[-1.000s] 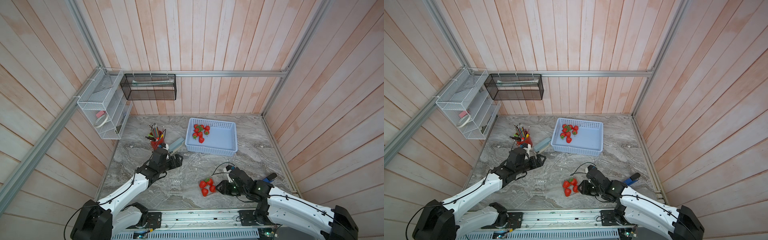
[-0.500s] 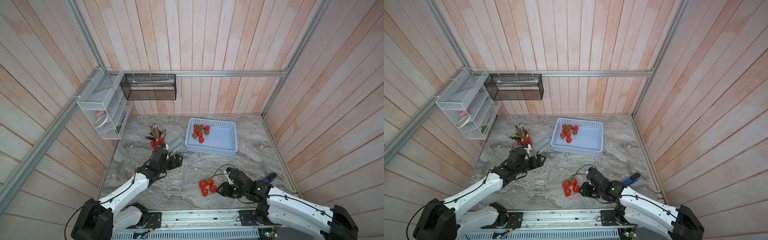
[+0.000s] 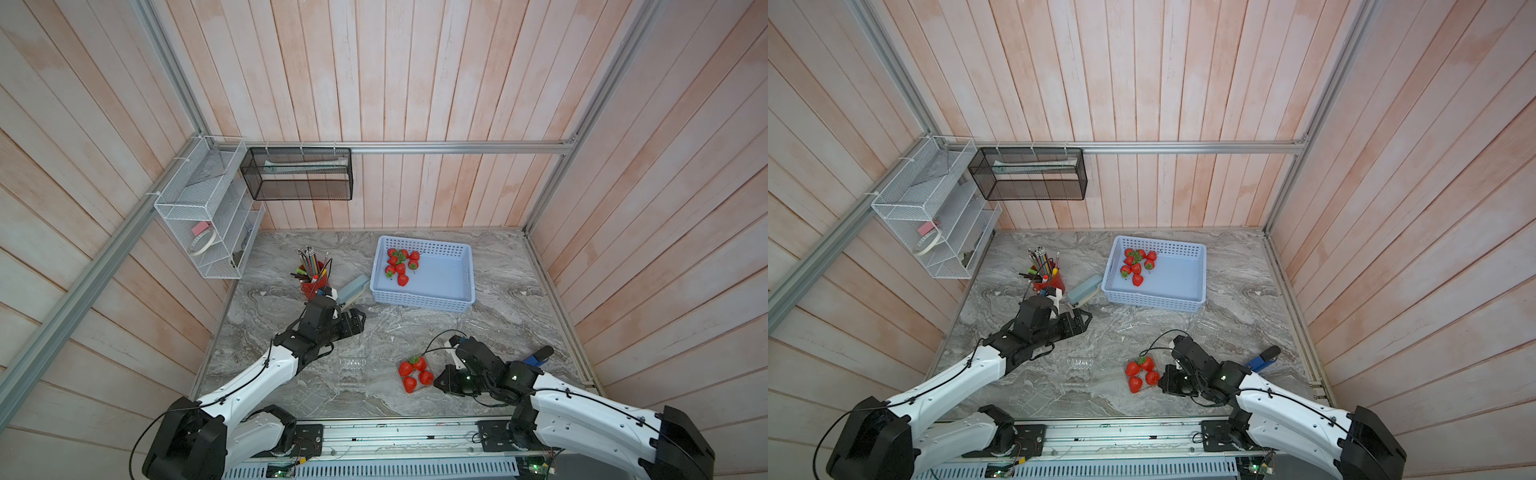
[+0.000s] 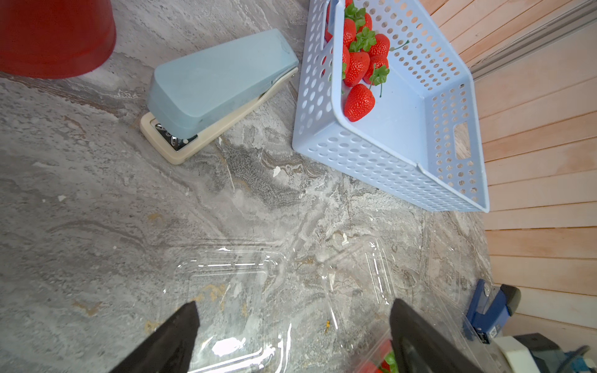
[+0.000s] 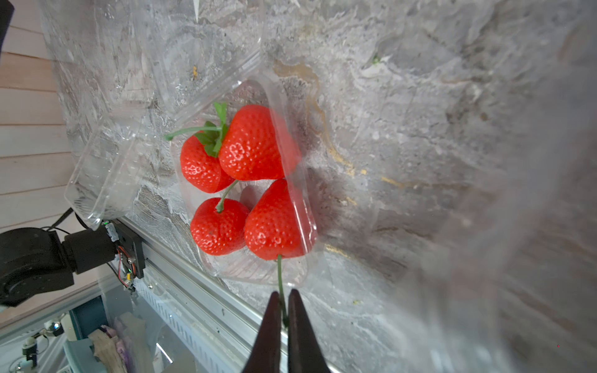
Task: Pack strawberries into containers
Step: Close the packing box at the center of the board.
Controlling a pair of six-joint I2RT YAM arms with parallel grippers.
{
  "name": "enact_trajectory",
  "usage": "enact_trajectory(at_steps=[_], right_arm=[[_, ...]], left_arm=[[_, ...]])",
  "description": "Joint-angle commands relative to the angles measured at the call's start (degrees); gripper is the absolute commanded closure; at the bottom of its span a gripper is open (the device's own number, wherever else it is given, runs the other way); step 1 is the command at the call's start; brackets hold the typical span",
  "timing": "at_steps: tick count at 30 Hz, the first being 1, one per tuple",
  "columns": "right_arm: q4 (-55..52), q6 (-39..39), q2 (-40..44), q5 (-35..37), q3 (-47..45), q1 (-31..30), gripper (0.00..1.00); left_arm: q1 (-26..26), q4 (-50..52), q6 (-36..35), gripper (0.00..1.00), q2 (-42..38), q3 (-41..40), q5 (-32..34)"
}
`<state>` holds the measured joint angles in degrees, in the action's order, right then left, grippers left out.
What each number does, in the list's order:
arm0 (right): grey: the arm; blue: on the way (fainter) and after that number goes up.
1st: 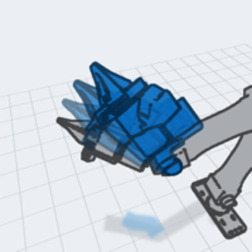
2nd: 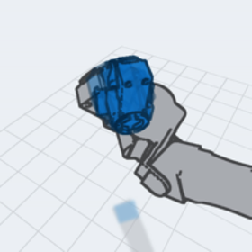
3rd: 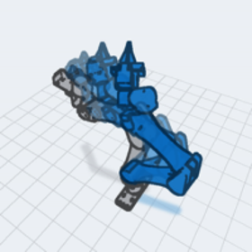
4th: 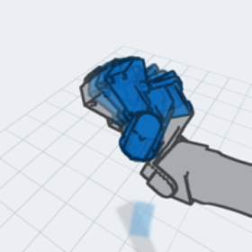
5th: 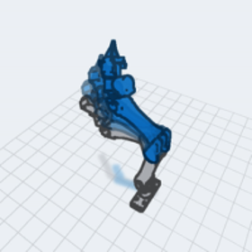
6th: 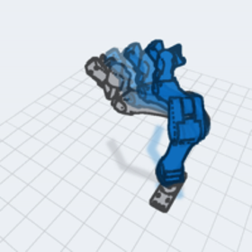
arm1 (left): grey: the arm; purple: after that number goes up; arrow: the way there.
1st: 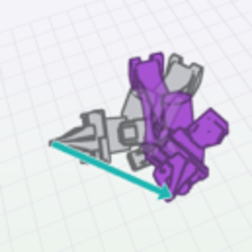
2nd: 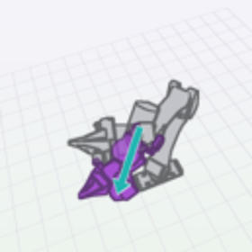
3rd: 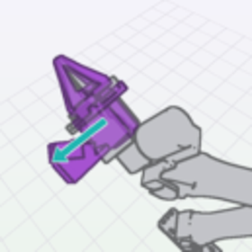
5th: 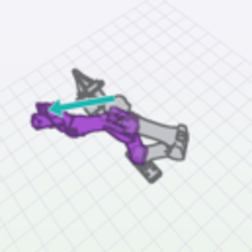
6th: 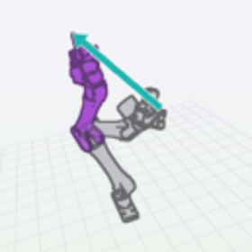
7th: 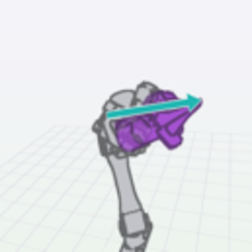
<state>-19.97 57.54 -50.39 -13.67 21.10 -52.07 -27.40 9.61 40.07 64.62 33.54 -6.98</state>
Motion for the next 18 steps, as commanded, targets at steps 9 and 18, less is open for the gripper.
enact_trajectory(at_steps=[9, 18], right_arm=[[-4.01, -6.15, -6.54, 2.32, 7.98, 0.13, 1.0], [-11.71, -13.49, -15.42, 5.71, 16.28, -0.39, 1.0]], left_arm=[[0.33, -1.65, -1.05, 0.06, 1.47, 1.07, 0.93], [0.68, -1.61, -1.66, 0.06, 1.56, 0.69, 1.06]])
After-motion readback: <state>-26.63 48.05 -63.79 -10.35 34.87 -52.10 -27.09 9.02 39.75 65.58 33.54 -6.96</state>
